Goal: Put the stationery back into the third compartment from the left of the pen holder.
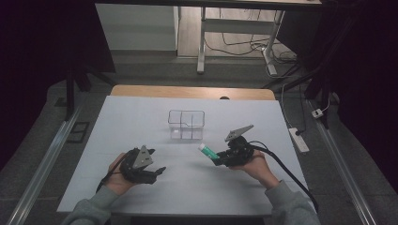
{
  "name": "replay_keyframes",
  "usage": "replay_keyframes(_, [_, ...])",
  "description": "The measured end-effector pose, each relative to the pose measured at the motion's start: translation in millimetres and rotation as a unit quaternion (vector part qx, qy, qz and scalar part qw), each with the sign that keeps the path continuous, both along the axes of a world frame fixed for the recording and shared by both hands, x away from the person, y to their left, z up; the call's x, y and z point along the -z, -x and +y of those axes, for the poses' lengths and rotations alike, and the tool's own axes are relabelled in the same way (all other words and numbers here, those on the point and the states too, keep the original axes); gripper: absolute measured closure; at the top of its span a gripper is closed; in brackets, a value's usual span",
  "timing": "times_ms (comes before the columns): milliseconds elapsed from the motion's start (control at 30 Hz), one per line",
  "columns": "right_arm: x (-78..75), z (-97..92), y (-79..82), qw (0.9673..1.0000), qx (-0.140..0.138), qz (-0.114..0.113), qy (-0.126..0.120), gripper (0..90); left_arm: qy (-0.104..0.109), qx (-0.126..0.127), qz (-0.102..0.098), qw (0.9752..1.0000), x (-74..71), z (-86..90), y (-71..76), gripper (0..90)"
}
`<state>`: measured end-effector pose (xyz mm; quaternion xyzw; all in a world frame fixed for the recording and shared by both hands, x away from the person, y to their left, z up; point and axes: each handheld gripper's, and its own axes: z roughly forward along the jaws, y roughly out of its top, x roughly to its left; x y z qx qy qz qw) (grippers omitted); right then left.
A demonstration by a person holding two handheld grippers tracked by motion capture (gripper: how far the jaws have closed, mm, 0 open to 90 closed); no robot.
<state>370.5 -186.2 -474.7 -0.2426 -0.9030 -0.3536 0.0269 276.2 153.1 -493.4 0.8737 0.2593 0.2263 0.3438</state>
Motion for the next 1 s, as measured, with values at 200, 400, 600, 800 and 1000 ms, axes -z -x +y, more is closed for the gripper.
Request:
replay_keyframes(200, [0.5,3.5,1.5,0.9999,-0.004,0.011,-0.005,64.8,-0.013,0.031,-0.003,0.9994,-3.2,-24.7,-6.0,24.9])
replay_keyframes(400, [4.8,9.0,1.0,0.9996,-0.009,0.025,-0.001,64.8,-0.017,0.046,-0.003,0.9988,-4.0,-40.9,-13.2,24.9])
replay_keyframes(600, [8.7,13.7,0.3,0.9992,-0.012,0.037,0.0,64.8,-0.024,0.055,-0.003,0.9982,-1.8,-48.7,-19.2,25.6])
replay_keyframes(800, [7.6,21.1,0.5,0.9992,-0.021,0.033,0.006,64.8,-0.029,0.06,-0.009,0.9977,-1.8,-51.4,-21.6,26.3])
replay_keyframes(1000, [7.1,30.4,0.1,0.9992,-0.026,0.03,0.011,64.8,-0.04,0.076,-0.025,0.996,-5.3,-60.3,-21.6,26.6])
